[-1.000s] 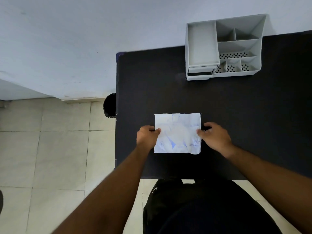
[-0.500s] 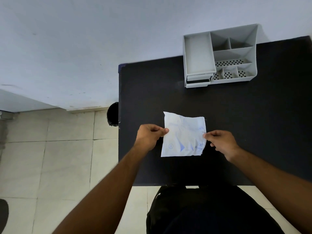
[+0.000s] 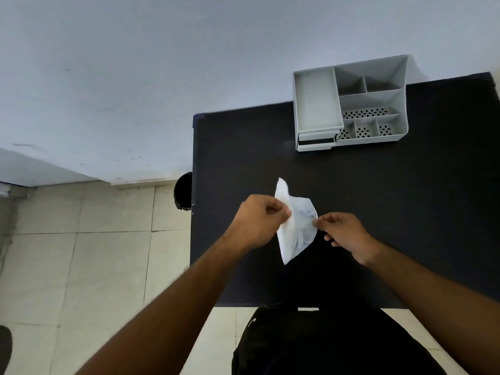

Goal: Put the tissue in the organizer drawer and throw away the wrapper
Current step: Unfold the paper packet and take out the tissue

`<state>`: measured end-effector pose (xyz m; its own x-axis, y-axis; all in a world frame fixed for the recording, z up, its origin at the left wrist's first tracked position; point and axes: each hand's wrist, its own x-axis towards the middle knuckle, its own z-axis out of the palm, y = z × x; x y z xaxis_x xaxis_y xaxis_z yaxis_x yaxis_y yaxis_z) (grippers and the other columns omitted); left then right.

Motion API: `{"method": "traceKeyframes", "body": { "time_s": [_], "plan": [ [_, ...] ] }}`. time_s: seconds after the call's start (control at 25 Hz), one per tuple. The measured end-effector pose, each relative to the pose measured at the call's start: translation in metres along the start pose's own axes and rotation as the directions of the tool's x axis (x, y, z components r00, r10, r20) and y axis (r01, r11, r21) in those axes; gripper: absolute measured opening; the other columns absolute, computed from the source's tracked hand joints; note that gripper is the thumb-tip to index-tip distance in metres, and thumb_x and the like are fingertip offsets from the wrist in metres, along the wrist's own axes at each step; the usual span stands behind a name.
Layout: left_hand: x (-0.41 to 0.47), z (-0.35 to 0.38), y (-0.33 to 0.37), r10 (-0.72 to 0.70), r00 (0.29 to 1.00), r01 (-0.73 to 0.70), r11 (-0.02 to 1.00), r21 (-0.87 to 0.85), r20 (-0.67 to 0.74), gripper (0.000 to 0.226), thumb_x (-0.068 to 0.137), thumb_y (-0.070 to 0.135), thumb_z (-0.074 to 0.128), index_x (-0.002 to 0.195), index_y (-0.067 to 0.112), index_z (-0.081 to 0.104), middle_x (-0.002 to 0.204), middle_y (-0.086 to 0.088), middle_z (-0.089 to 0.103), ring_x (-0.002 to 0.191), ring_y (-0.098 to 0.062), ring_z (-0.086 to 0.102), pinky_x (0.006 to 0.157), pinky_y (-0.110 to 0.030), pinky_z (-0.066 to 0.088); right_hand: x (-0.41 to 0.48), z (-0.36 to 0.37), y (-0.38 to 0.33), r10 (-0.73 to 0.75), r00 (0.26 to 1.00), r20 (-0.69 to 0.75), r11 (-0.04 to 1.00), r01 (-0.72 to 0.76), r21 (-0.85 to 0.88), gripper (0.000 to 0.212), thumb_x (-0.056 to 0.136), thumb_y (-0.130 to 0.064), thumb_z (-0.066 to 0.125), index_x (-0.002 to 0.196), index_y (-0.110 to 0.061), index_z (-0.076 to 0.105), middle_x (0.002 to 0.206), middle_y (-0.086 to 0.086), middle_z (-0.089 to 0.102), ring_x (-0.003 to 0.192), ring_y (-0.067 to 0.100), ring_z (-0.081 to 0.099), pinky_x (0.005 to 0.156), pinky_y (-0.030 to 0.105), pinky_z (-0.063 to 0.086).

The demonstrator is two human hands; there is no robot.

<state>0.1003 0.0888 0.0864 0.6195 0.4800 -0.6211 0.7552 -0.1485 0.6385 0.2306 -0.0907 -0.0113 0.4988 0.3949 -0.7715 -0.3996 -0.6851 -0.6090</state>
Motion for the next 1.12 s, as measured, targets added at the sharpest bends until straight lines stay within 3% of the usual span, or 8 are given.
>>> {"method": "traceKeyframes", "body": {
  "time_s": [0.2, 0.32, 0.48, 0.6, 0.72, 0.8, 1.0, 1.12],
  "plan": [
    [0.003, -0.005, 0.001, -0.041, 0.996, 0.050, 0.992, 0.119, -0.074, 0.016, 0.086, 0.021, 0.071, 0.075, 0.011, 0.076, 0.075, -0.005, 0.075, 0.060, -0.018, 0.069, 0.069, -0.046, 0.064, -0.005, -0.002, 0.000, -0.013, 1.000, -0.001, 1.000, 0.013, 0.005, 0.012, 0.090, -0.025, 0.071, 0.092, -0.013, 0.074, 0.079, 0.001, 0.068, 0.065, 0.012, 0.055, 0.058, 0.025, 0.047],
    [-0.006, -0.007, 0.010, 0.031, 0.998, -0.030, 0.999, -0.029, 0.053, 0.012, 0.088, 0.024, 0.075, 0.079, 0.019, 0.079, 0.082, 0.000, 0.077, 0.072, -0.020, 0.073, 0.070, -0.033, 0.063, -0.005, -0.004, 0.004, -0.016, 1.000, 0.018, 1.000, 0.016, 0.001, 0.012, 0.090, -0.024, 0.071, 0.090, -0.012, 0.074, 0.079, 0.003, 0.069, 0.067, 0.014, 0.056, 0.058, 0.026, 0.046],
    [0.008, -0.012, -0.008, -0.092, 0.987, 0.107, 0.988, 0.108, -0.131, 0.015, 0.081, 0.023, 0.079, 0.069, 0.015, 0.075, 0.067, 0.002, 0.072, 0.056, -0.011, 0.067, 0.063, -0.034, 0.064, -0.004, -0.007, 0.007, 0.000, 1.000, 0.009, 1.000, 0.000, -0.010, 0.012, 0.089, -0.025, 0.072, 0.087, -0.014, 0.074, 0.079, 0.005, 0.067, 0.068, 0.014, 0.056, 0.060, 0.028, 0.047],
    [0.001, -0.007, 0.000, -0.046, 0.998, 0.046, 0.999, 0.000, -0.042, 0.013, 0.083, 0.020, 0.076, 0.072, 0.013, 0.075, 0.072, 0.000, 0.074, 0.057, -0.010, 0.067, 0.054, -0.022, 0.056, -0.004, -0.008, 0.006, -0.004, 1.000, 0.019, 1.000, 0.004, -0.011, 0.013, 0.088, -0.027, 0.073, 0.088, -0.014, 0.074, 0.079, 0.004, 0.068, 0.066, 0.013, 0.056, 0.059, 0.027, 0.047],
    [0.006, -0.008, -0.004, -0.087, 0.981, 0.085, 0.996, -0.015, -0.173, 0.008, 0.081, 0.015, 0.076, 0.076, 0.010, 0.072, 0.070, 0.001, 0.070, 0.059, -0.007, 0.064, 0.051, -0.019, 0.052, -0.005, -0.007, 0.005, 0.007, 1.000, 0.022, 1.000, -0.006, -0.012, 0.011, 0.089, -0.027, 0.072, 0.090, -0.016, 0.074, 0.083, 0.001, 0.071, 0.067, 0.012, 0.059, 0.062, 0.027, 0.048],
    [0.011, -0.009, -0.011, -0.137, 0.957, 0.139, 0.990, -0.010, -0.254, 0.007, 0.083, 0.010, 0.076, 0.082, 0.010, 0.069, 0.075, -0.002, 0.069, 0.060, -0.008, 0.064, 0.053, -0.019, 0.054, -0.006, -0.007, 0.005, 0.002, 1.000, 0.022, 1.000, -0.001, -0.015, 0.010, 0.090, -0.026, 0.071, 0.090, -0.016, 0.074, 0.084, 0.000, 0.072, 0.069, 0.012, 0.060, 0.063, 0.028, 0.049],
    [0.008, -0.009, 0.004, 0.093, 0.948, -0.031, 0.979, 0.202, -0.305, 0.037, 0.086, 0.020, 0.079, 0.121, 0.023, 0.067, 0.096, 0.004, 0.074, 0.079, -0.010, 0.072, 0.064, -0.020, 0.053, -0.007, -0.005, 0.003, -0.012, 1.000, 0.018, 1.000, 0.012, 0.002, 0.010, 0.089, -0.026, 0.072, 0.090, -0.016, 0.074, 0.083, 0.002, 0.071, 0.068, 0.013, 0.059, 0.061, 0.028, 0.048],
    [0.020, -0.012, -0.006, -0.119, 0.948, 0.139, 0.989, 0.048, -0.295, 0.040, 0.082, 0.021, 0.083, 0.120, 0.014, 0.070, 0.104, 0.000, 0.075, 0.085, -0.014, 0.072, 0.067, -0.023, 0.056, -0.009, -0.004, 0.003, -0.017, 1.000, 0.020, 1.000, 0.017, 0.004, 0.010, 0.089, -0.027, 0.072, 0.090, -0.017, 0.074, 0.085, 0.000, 0.072, 0.069, 0.013, 0.060, 0.064, 0.029, 0.050]
  ]
}}
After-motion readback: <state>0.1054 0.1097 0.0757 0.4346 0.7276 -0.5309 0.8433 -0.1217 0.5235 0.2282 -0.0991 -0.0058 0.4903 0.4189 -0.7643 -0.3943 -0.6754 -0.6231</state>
